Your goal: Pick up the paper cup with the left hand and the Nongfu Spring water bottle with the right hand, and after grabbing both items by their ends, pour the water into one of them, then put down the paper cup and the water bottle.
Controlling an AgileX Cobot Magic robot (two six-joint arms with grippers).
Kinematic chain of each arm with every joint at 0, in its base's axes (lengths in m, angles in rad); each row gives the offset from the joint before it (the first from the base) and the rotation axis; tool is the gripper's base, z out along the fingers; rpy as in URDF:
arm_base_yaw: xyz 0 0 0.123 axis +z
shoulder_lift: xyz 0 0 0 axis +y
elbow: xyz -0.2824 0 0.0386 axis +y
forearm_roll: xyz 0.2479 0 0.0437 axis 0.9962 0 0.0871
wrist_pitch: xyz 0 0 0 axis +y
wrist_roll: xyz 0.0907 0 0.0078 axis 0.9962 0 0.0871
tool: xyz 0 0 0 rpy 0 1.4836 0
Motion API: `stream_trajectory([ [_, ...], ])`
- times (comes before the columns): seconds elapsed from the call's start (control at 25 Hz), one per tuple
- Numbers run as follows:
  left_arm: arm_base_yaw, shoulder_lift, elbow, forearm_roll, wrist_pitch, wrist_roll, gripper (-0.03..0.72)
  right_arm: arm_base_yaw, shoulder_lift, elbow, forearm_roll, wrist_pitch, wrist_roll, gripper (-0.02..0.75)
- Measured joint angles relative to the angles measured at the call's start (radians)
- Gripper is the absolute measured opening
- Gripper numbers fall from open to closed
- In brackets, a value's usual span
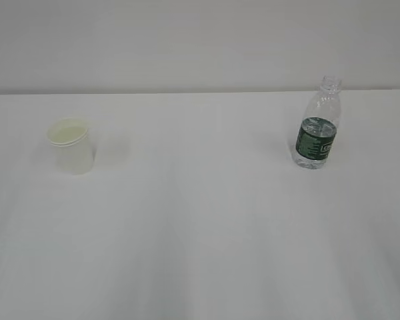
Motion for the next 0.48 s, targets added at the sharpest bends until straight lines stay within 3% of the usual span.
stream_trajectory([
  [0.48,-0.011,-0.048,0.0,-0.082,0.292,0.0,0.486,0.0,-0.181,-0.101,-0.142,0.367,0.021,0.589],
])
